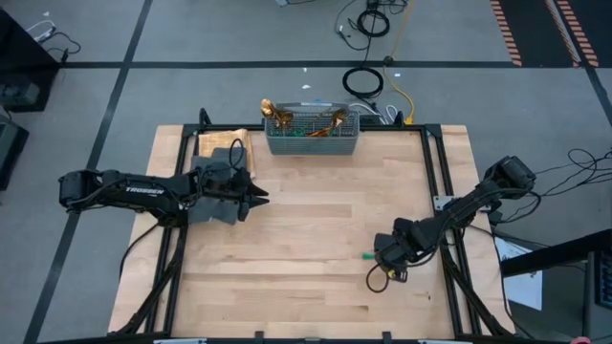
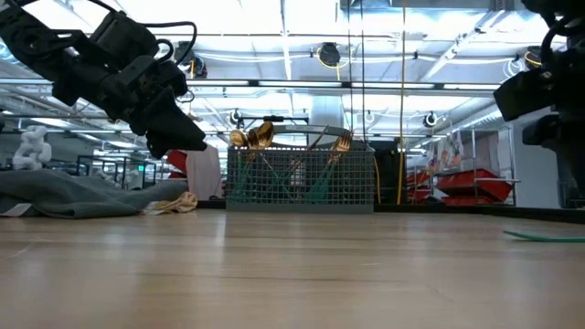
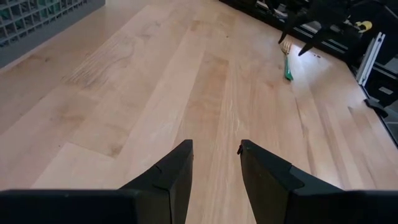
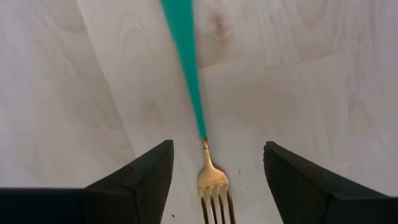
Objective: Sort silverware
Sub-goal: Put the green fork into the silverware basket, then return to Home Position
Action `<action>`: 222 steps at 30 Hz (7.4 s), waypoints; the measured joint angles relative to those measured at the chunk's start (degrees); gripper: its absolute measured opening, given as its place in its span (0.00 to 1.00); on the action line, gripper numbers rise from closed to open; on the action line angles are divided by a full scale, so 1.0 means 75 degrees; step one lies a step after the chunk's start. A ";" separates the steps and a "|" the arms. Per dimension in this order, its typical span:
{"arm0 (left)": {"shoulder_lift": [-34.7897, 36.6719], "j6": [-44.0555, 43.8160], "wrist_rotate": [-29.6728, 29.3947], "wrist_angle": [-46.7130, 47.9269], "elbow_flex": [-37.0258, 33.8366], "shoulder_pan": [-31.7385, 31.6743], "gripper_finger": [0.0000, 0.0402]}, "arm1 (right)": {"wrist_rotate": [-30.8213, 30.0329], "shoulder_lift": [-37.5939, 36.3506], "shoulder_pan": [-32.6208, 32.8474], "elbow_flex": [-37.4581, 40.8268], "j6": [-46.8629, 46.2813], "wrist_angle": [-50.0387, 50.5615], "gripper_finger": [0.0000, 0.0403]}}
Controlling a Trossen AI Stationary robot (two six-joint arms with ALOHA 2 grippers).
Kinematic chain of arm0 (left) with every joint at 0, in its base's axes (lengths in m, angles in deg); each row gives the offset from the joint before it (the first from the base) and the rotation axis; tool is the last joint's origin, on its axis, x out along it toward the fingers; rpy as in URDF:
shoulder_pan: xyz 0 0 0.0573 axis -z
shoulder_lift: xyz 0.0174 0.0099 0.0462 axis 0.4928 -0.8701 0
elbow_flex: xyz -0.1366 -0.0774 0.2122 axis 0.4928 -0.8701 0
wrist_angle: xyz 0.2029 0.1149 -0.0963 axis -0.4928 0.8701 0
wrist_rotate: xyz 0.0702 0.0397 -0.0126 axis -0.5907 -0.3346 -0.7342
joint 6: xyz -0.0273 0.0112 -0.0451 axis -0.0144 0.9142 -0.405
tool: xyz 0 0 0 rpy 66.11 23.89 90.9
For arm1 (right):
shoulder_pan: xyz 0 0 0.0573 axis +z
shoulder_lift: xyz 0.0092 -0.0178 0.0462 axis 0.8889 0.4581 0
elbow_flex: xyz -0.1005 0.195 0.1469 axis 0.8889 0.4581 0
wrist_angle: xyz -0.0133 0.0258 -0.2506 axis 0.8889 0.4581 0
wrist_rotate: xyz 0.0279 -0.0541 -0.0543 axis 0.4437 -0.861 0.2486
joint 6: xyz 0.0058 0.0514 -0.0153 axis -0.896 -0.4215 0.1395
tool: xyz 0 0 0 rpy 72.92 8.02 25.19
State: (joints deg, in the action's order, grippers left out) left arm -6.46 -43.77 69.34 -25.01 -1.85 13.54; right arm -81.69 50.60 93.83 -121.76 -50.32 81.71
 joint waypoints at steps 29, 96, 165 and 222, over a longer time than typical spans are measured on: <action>-0.0003 0.0154 -0.0029 0.0022 0.0000 0.0000 0.35 | 0.0355 0.1703 0.0091 -0.0309 -0.0110 -0.0302 0.01; -0.0003 0.0423 -0.0603 0.0204 0.0003 0.0000 0.35 | -1.1526 0.3630 -0.6006 -0.5073 1.2738 0.2340 0.00; 0.0000 0.0362 -0.0570 -0.0221 0.0003 0.0000 0.35 | -0.9329 0.2594 -0.6034 -0.5075 1.2358 -0.0380 0.42; 0.7982 0.1211 0.5062 0.1941 -0.1262 -0.1944 0.35 | 0.0014 -0.9173 -0.2967 0.4722 0.6845 -0.6648 0.42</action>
State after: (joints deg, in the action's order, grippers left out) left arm 53.40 -34.69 107.31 -10.45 -11.32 -1.04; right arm -81.58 -18.19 71.58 -86.35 1.02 31.84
